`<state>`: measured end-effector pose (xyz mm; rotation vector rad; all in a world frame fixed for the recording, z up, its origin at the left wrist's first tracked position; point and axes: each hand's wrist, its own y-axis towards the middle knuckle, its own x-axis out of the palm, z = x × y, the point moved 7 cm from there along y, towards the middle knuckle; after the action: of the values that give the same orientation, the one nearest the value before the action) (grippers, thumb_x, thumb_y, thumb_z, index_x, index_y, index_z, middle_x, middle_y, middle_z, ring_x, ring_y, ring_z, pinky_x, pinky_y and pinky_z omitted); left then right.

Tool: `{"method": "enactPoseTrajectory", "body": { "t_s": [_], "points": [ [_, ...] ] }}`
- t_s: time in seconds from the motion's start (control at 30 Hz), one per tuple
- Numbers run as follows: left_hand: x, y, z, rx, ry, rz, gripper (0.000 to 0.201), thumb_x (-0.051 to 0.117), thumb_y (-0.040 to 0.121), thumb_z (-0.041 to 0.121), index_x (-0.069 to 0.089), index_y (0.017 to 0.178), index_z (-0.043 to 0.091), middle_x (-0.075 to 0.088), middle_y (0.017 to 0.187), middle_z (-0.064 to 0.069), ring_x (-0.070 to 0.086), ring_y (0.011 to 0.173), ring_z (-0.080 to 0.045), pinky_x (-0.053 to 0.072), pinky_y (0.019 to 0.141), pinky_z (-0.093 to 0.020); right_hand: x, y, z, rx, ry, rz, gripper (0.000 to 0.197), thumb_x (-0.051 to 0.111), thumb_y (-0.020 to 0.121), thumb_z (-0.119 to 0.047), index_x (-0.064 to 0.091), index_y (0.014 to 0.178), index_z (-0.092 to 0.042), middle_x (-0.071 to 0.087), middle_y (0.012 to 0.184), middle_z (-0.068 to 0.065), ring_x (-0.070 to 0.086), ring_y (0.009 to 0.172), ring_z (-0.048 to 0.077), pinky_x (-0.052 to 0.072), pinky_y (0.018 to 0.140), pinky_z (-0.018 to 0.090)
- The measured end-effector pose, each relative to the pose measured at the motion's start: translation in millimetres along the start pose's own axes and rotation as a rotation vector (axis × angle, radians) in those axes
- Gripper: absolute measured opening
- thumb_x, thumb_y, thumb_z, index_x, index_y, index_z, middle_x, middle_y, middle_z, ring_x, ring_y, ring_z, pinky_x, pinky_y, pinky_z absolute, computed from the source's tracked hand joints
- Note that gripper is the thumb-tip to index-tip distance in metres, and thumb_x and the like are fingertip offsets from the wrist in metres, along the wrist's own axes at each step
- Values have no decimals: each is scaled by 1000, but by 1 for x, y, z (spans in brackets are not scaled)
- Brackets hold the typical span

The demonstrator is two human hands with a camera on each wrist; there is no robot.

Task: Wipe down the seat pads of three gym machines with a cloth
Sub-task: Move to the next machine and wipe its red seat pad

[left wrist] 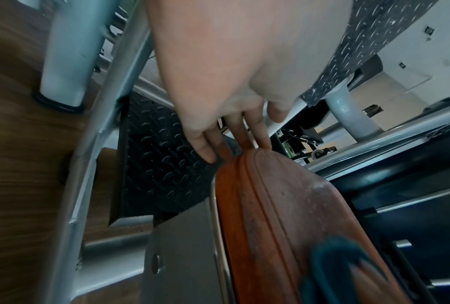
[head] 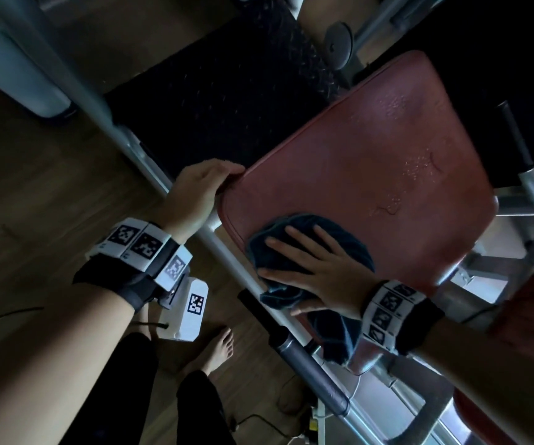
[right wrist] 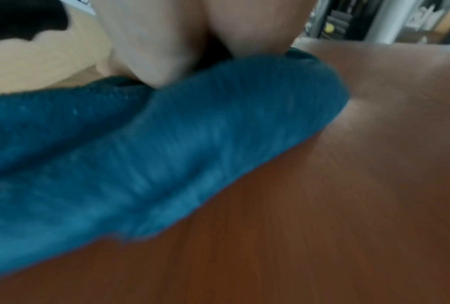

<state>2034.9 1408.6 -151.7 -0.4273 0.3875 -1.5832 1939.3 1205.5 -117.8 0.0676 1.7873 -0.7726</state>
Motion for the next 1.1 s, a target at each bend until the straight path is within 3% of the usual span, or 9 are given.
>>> {"method": "enactPoseTrajectory", "body": {
  "t_s": [0.17,0.27,0.37,0.57,0.67,0.8,0.93,1.0,1.1],
  "points": [
    [-12,4,-11,-118,-82,28,38,38,103,30,69,99,8,70,93,-12,67,80,-19,53,67,-24,-30,58,16,-14,-28,52,75,34,88,-73,16,152,-38,1,162,-2,-7,149,25,1,118,54],
    [-18,1,-9,-139,-102,26,36,36,104,30,63,112,7,68,101,-15,67,91,-26,55,74,-31,-45,77,39,70,-7,95,72,32,90,-71,14,152,-38,0,162,-5,-8,149,21,-3,118,50],
    [-17,-7,-4,-135,-119,-4,34,36,104,25,52,127,7,66,106,-13,66,96,-23,55,76,-27,-56,86,70,216,74,145,68,30,92,-68,12,151,-41,3,161,-9,-7,148,17,-5,118,47],
    [-16,-15,-13,-138,-176,0,35,36,104,30,49,132,14,66,116,-10,67,103,-16,53,89,-27,-62,90,82,392,120,230,62,25,96,-62,18,152,-36,8,161,-7,-3,149,19,-1,118,51],
    [-13,-20,-19,-152,-231,-46,38,33,104,34,45,135,16,64,121,-7,64,109,-12,50,96,-27,-52,75,51,320,55,194,64,26,96,-61,16,153,-33,4,162,-2,-4,149,26,3,117,57],
    [-13,-26,-20,-142,-209,-85,39,36,103,35,45,135,15,62,125,-4,62,113,-11,51,95,-24,-22,27,11,137,-4,18,70,30,94,-67,10,153,-35,-6,162,1,-8,148,30,6,116,58],
    [-12,-29,-23,-105,-35,-127,32,47,94,47,52,122,33,62,121,8,58,114,-4,46,99,-32,3,-37,12,113,-46,-89,67,25,94,-68,10,153,-38,-1,162,0,-1,148,31,15,112,59],
    [-5,-28,-20,-73,62,-119,36,47,92,47,54,124,31,62,116,12,58,112,-2,45,96,-28,14,-54,16,114,-70,-101,66,28,95,-65,11,152,-37,4,162,1,4,148,34,20,110,60],
    [17,-24,-10,-30,152,-89,41,43,93,53,49,126,31,57,120,6,53,117,-12,43,102,-34,18,-43,24,102,-74,-55,66,33,94,-64,14,152,-37,8,162,0,5,147,38,17,112,63]
  ]
}}
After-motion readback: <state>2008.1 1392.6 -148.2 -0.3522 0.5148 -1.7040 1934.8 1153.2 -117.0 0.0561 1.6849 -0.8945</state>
